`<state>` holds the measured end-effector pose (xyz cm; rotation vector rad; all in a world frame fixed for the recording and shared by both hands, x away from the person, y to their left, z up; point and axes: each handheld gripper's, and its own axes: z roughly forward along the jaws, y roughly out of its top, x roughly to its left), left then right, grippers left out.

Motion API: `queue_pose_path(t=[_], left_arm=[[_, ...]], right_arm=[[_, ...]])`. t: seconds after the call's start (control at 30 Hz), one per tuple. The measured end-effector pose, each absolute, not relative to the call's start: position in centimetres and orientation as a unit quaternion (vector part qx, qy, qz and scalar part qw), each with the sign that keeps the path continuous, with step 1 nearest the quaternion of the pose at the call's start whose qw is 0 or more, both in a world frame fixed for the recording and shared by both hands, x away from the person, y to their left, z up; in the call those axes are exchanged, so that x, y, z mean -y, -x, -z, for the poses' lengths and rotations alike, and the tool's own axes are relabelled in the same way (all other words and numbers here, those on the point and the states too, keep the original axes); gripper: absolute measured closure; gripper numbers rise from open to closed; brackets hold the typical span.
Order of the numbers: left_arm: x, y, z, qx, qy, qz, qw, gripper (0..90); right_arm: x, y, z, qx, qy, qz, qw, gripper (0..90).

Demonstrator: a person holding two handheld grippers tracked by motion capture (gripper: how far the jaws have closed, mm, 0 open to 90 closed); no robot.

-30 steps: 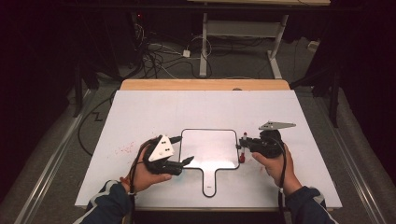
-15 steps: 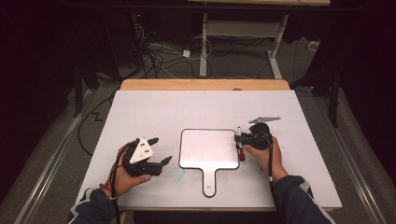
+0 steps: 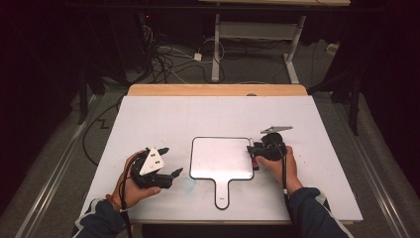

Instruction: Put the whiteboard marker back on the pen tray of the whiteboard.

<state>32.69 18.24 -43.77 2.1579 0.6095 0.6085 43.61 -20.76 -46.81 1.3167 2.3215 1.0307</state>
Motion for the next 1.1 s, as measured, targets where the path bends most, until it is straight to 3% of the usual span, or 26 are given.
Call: queue_pose_path(t=[0.23, 0.5, 0.73, 1.1], left_arm=[[-18.2, -32.4, 43.8, -0.235, -0.853, -0.243, 0.398, 20.6], [-18.9, -32.2, 44.2, -0.24, -0.854, -0.248, 0.39, 20.6], [-19.4, -32.0, 44.4, -0.252, -0.848, -0.255, 0.39, 20.6], [-20.3, -31.9, 44.8, -0.267, -0.845, -0.266, 0.379, 20.0]], right_arm=[[20.8, -43.5, 46.9, -0.808, -0.449, -0.346, 0.161, 62.0], [20.8, -42.4, 46.9, -0.817, -0.425, -0.353, 0.165, 70.0], [21.0, -42.0, 46.7, -0.814, -0.426, -0.358, 0.169, 65.6], [21.3, -40.6, 44.1, -0.801, -0.378, -0.412, 0.215, 57.2]])
